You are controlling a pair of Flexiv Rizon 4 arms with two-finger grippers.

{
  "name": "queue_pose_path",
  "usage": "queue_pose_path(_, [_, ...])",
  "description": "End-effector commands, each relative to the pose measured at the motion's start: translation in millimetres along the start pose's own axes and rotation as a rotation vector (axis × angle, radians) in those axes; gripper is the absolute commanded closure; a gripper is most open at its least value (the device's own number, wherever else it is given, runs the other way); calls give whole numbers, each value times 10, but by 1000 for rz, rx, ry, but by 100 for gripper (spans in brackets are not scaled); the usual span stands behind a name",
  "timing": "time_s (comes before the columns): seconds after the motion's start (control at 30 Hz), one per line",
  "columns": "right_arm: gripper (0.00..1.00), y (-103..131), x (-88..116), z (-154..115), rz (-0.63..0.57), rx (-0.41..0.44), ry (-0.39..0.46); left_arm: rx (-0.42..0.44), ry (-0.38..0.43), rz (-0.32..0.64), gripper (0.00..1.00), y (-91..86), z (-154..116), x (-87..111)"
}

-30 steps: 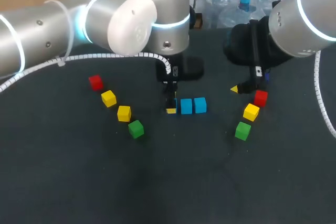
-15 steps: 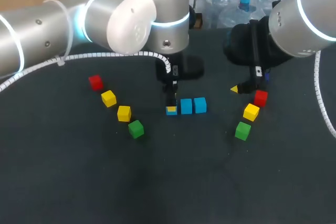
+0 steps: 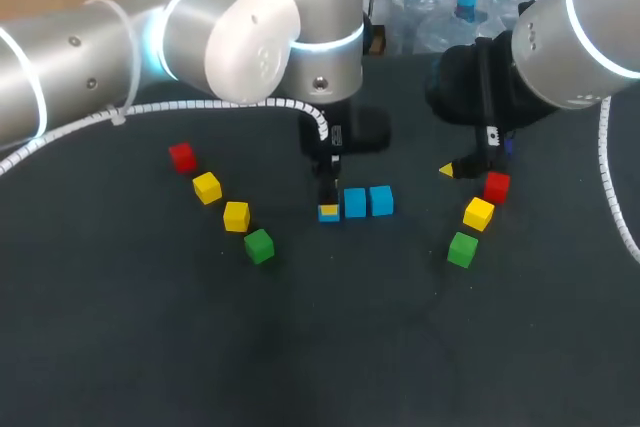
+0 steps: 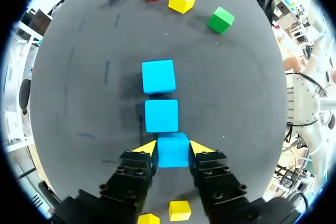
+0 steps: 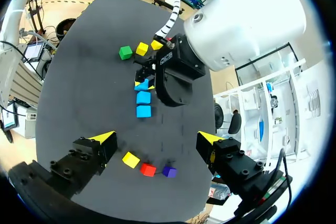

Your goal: Place the blue cubes, place green cubes on the blue cubes, place the yellow cubes on the green cubes, then place the red cubes on the yellow cubes, and place purple cube on the red cubes.

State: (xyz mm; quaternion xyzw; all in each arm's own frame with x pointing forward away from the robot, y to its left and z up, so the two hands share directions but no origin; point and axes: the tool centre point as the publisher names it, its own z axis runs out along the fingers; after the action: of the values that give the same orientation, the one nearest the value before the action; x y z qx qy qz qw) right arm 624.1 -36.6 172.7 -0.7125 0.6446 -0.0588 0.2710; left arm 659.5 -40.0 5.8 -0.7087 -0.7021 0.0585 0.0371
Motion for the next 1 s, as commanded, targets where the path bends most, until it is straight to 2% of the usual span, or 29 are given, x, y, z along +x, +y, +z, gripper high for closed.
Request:
queue_pose_path(0.03, [0, 15, 0, 6, 2, 7, 1, 3, 2, 1, 100, 7, 5, -1])
queue_pose_path(0.57, [0, 15, 0, 6, 2, 7, 1, 4, 10, 0, 100, 31, 32, 10])
queue_pose_path(0.7, [0, 15, 0, 6, 2, 7, 1, 5, 14, 1, 93, 29, 35, 12])
queue_pose_path(1.0, [0, 15, 0, 6, 2, 7, 1, -5, 10, 0, 95, 68, 32, 2])
